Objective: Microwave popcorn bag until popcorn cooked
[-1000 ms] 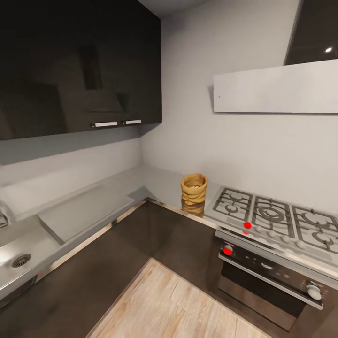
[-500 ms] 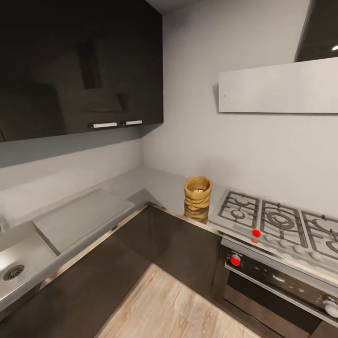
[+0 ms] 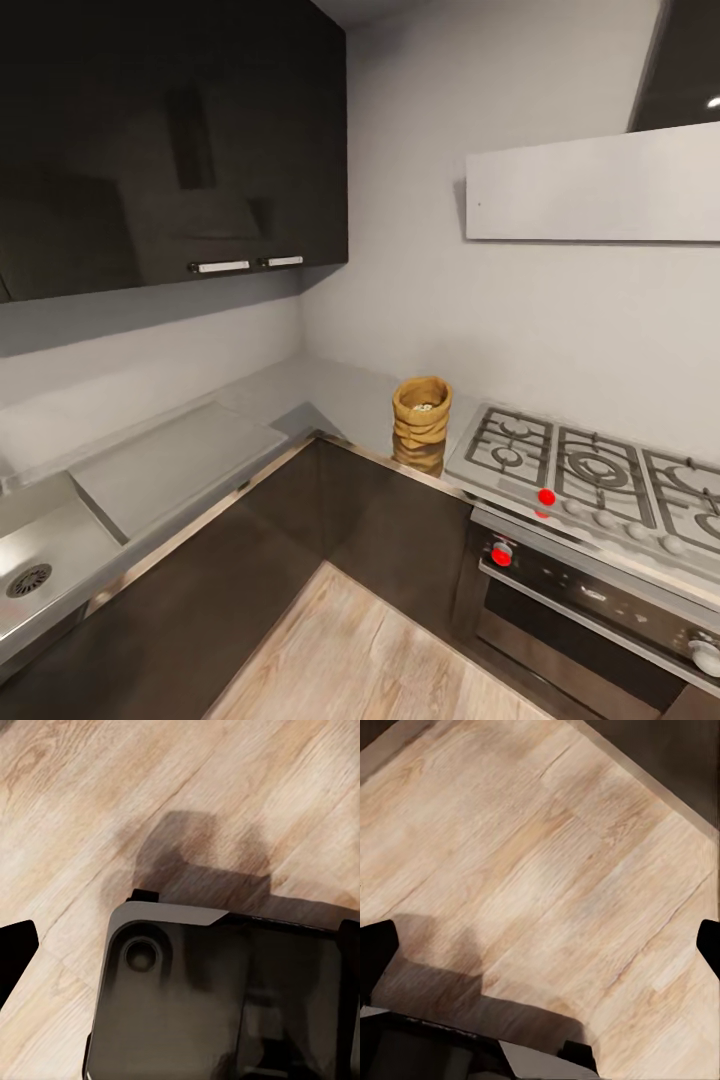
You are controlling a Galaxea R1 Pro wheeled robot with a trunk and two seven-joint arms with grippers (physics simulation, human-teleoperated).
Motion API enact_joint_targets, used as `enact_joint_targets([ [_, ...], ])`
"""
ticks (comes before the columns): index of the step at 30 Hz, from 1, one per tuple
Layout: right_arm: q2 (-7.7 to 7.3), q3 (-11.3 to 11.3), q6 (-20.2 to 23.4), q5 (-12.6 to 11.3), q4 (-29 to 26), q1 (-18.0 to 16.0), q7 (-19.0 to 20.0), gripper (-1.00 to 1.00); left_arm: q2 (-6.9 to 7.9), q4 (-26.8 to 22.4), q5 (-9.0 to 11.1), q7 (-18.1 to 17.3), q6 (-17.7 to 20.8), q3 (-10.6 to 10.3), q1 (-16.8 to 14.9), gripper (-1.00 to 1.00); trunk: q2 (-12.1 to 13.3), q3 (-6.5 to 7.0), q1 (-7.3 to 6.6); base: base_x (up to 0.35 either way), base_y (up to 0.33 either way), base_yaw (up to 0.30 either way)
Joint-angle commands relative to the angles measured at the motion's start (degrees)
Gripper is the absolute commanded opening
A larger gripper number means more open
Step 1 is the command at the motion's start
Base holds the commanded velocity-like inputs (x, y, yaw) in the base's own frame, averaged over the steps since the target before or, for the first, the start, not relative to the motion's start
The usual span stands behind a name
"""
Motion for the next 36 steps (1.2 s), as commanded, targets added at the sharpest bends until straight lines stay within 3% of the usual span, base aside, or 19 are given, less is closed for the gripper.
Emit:
enact_joint_targets([
  [1, -0.02, 0.08, -0.18, -0.02, -0.72, 0.00, 0.13, 1.00, -0.02, 0.05, 0.13, 0.01, -0.18, 0.22, 0.01, 1.00, -0.04, -0.02, 0.02, 0.000, 0.000, 0.000],
  [4, -0.10, 0.21, 1.03, 0.05, -6.05, -0.07, 0.25, 1.00, -0.02, 0.05, 0.11, 0.01, -0.17, 0.19, 0.03, 1.00, -0.04, -0.02, 0.02, 0.000, 0.000, 0.000],
  [7, -0.40, 0.37, 5.37, 0.05, -13.46, 0.01, 0.30, 1.00, -0.02, 0.05, 0.07, 0.01, -0.18, 0.15, 0.04, 1.00, -0.04, -0.02, 0.02, 0.000, 0.000, 0.000],
  [13, -0.88, 1.47, 21.72, 0.05, -35.49, 0.46, 0.47, 1.00, -0.02, 0.05, 0.06, 0.01, -0.17, 0.18, 0.00, 1.00, -0.04, -0.02, 0.02, 0.000, 0.000, 0.000],
  [16, -0.74, 1.48, 32.37, 0.07, -47.93, -0.02, 0.55, 1.00, -0.02, 0.05, 0.02, 0.01, -0.18, 0.14, -0.03, 1.00, -0.04, -0.02, 0.02, 0.000, 0.000, 0.000],
  [18, -0.52, 1.41, 44.33, 0.10, -63.60, -0.37, 0.50, 1.00, -0.02, 0.05, -0.02, 0.01, -0.18, 0.08, -0.03, 1.00, -0.04, -0.02, 0.02, 0.000, 0.000, 0.000],
  [20, -0.35, 1.29, 52.08, 0.04, -70.45, -3.01, 0.48, 1.00, -0.02, 0.05, -0.08, 0.01, -0.18, 0.05, -0.03, 1.00, -0.04, -0.02, 0.02, 0.000, 0.000, 0.000],
  [21, -0.20, 1.28, 56.96, -0.01, -72.32, -7.37, 0.48, 1.00, -0.02, 0.05, -0.11, 0.01, -0.18, 0.04, -0.03, 1.00, -0.04, -0.02, 0.02, 0.000, 0.000, 0.000],
  [22, -0.08, 0.97, 63.03, -0.35, -73.22, -14.44, 0.44, 1.00, -0.02, 0.05, -0.11, 0.01, -0.18, 0.07, -0.03, 1.00, -0.04, -0.02, 0.02, 0.000, 0.000, 0.000],
  [24, 0.26, 0.72, 70.27, -0.51, -73.47, -26.20, 0.34, 1.00, -0.02, 0.05, -0.10, 0.01, -0.18, 0.10, -0.03, 1.00, -0.04, -0.02, 0.02, 0.000, 0.000, 0.000],
  [26, 0.89, 0.60, 70.33, -0.49, -71.79, -35.25, 0.31, 1.00, -0.02, 0.05, -0.11, 0.01, -0.18, 0.11, -0.03, 1.00, -0.04, -0.02, 0.02, 0.000, 0.000, 0.000],
  [28, 1.89, 0.53, 70.33, -0.48, -67.28, -41.70, 0.22, 1.00, -0.02, 0.05, 0.00, 0.01, -0.18, 0.17, -0.03, 1.00, -0.04, -0.02, 0.02, 0.000, 0.000, 0.000],
  [29, 2.75, 0.47, 70.33, -0.44, -61.50, -46.98, 0.08, 1.00, -0.02, 0.04, 0.05, 0.01, -0.18, 0.23, -0.03, 1.00, -0.04, -0.02, 0.02, 0.000, 0.000, 0.000],
  [31, 3.61, 0.44, 70.33, -0.42, -50.37, -54.24, -0.32, 1.00, -0.02, 0.03, -0.01, 0.01, -0.18, 0.19, -0.03, 1.00, -0.04, -0.02, 0.02, 0.000, 0.000, 0.000],
  [33, 4.05, 0.17, 70.33, -0.66, -32.66, -64.38, -1.27, 1.00, -0.02, 0.03, -0.22, -0.13, -0.18, 0.11, -0.03, 1.00, -0.04, -0.02, 0.02, 0.000, 0.000, 0.000],
  [34, 4.12, -0.67, 70.33, -0.75, -26.00, -68.15, -1.47, 1.00, -0.02, 0.04, -0.27, -0.24, -0.18, 0.08, -0.03, 1.00, -0.04, -0.02, 0.02, 0.000, 0.000, 0.000],
  [36, 4.09, -4.69, 70.33, -0.83, -14.97, -74.27, -1.74, 1.00, -0.01, 0.03, -0.13, -0.37, -0.18, 0.19, -0.03, 1.00, -0.04, -0.02, 0.02, 0.000, 0.000, 0.000],
])
